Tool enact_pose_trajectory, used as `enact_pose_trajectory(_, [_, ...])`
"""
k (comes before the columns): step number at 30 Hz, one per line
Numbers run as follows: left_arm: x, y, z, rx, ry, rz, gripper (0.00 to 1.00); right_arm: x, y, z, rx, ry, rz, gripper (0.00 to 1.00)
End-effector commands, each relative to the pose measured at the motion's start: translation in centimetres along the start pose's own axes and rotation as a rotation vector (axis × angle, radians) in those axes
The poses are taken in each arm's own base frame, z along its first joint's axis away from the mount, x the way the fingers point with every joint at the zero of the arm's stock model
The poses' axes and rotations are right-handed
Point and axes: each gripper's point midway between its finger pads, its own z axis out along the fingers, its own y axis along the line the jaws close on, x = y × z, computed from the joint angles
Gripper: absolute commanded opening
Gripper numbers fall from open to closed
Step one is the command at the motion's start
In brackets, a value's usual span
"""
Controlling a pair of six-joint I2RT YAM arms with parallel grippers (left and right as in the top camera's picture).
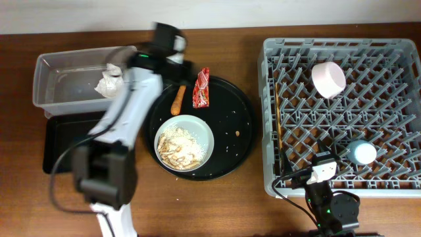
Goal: Sort waste into correct bins and load items into the dishwasher rack
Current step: 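Grasp the red wrapper with the left gripper and drop it in the clear bin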
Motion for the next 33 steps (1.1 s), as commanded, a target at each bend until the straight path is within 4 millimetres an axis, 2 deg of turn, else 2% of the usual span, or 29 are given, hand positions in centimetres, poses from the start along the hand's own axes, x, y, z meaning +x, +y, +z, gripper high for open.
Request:
enact_pose_trajectory(1, [3.7, -6.1, 7.3, 0.065, 0.097, 0.173, 0.72, 0.3, 0.0, 0.0, -0.005, 0.004, 0.001, 0.98])
enact_pose_trajectory(3, [5.3, -7.4, 9.6, 0.072, 0.127, 0.199, 0.69, 0.3, 0.1, 0.0, -0.006, 0.004, 0.001, 0.98])
enact_pose_trajectory(5, [6.6, -6.3, 11.7, -0.015, 0.157, 0.165, 0.61, 0.3, 0.0, 0.0, -0.005, 0.004, 0.001, 0.98])
enact_pose_trajectory(6, [6.9, -5.9, 12.1, -0.043, 0.163, 0.147, 0.60, 0.3, 0.1, 0.0, -0.006, 0.004, 0.001, 0.98])
enact_pose_trajectory(8, [7.5, -5.6, 12.8, -0.056, 0.179, 0.137, 0.52, 0.3, 0.0, 0.0, -0.005, 0.004, 0.001, 0.98])
enact_pose_trajectory(10, [7.6, -5.7, 13.0, -0.054, 0.183, 0.137, 0.09, 0.3, 0.1, 0.0, -0.006, 0.004, 0.001, 0.98])
enact_pose_trajectory(11, [7.1, -5.8, 12.0, -0.050, 0.179, 0.136, 0.00, 0.3, 0.0, 0.0, -0.005, 0.004, 0.001, 0.98])
enact_pose_trajectory(12, [5.9, -5.9, 9.9, -0.052, 0.171, 0.115, 0.01, 0.3, 0.1, 0.0, -0.006, 0.004, 0.001, 0.98])
enact_pose_trajectory(13, [4.0, -5.7, 6.1, -0.052, 0.144, 0.084, 0.00, 0.3, 0.0, 0.0, -0.005, 0.004, 0.001, 0.98])
enact_pose_trajectory(15, [1.2, -3.5, -0.6, -0.077, 0.068, 0.043, 0.00, 0.3, 0.1, 0.0, -0.006, 0.004, 0.001, 0.98])
enact_pose_trajectory(16, [0.6, -1.9, -2.7, -0.107, 0.047, 0.021, 0.01, 0.3, 0.0, 0.0, -0.005, 0.004, 0.001, 0.98])
enact_pose_trajectory(17, [-0.1, 1.2, -5.2, -0.166, 0.017, -0.029, 0.01, 0.3, 0.1, 0.0, -0.006, 0.004, 0.001, 0.98])
enact_pose_trajectory(18, [-0.6, 5.3, -7.1, -0.230, -0.006, -0.099, 0.01, 0.3, 0.1, 0.0, -0.006, 0.004, 0.001, 0.98])
enact_pose_trajectory(19, [-0.5, 8.7, -7.6, -0.266, -0.004, -0.177, 0.00, 0.3, 0.0, 0.0, -0.005, 0.004, 0.001, 0.98])
enact_pose_trajectory(20, [0.6, 13.1, -7.4, -0.313, 0.019, -0.302, 0.00, 0.3, 0.0, 0.0, -0.005, 0.004, 0.001, 0.98])
enact_pose_trajectory(22, [2.4, 17.1, -5.2, -0.301, 0.071, -0.408, 0.01, 0.3, 0.0, 0.0, -0.005, 0.004, 0.001, 0.98])
enact_pose_trajectory(23, [3.6, 18.5, -3.1, -0.291, 0.120, -0.441, 0.21, 0.3, 0.0, 0.0, -0.005, 0.004, 0.001, 0.98])
enact_pose_trajectory(24, [4.3, 19.6, -1.5, -0.297, 0.151, -0.416, 0.51, 0.3, 0.1, 0.0, -0.006, 0.004, 0.001, 0.98])
enact_pose_trajectory(25, [4.0, 20.1, -1.2, -0.297, 0.138, -0.381, 0.59, 0.3, 0.0, 0.0, -0.005, 0.004, 0.001, 0.98])
enact_pose_trajectory(26, [3.4, 20.2, -1.7, -0.295, 0.119, -0.371, 0.61, 0.3, 0.1, 0.0, -0.006, 0.004, 0.001, 0.98])
enact_pose_trajectory(27, [2.6, 19.3, -2.9, -0.256, 0.107, -0.372, 0.61, 0.3, 0.1, 0.0, -0.006, 0.004, 0.001, 0.98])
enact_pose_trajectory(28, [1.7, 17.3, -4.3, -0.173, 0.097, -0.365, 0.61, 0.3, 0.1, 0.0, -0.006, 0.004, 0.001, 0.98])
enact_pose_trajectory(29, [1.2, 14.1, -5.6, -0.063, 0.093, -0.347, 0.60, 0.3, 0.1, 0.0, -0.006, 0.004, 0.001, 0.98])
enact_pose_trajectory(31, [1.5, 9.7, -5.8, 0.025, 0.129, -0.217, 0.54, 0.3, 0.0, 0.0, -0.005, 0.004, 0.001, 0.98])
enact_pose_trajectory(32, [2.4, 7.2, -5.0, 0.027, 0.164, -0.116, 0.54, 0.3, 0.1, 0.0, -0.006, 0.004, 0.001, 0.98])
enact_pose_trajectory(33, [3.2, 6.1, -4.3, -0.008, 0.190, -0.068, 0.54, 0.3, 0.1, 0.0, -0.006, 0.004, 0.001, 0.98])
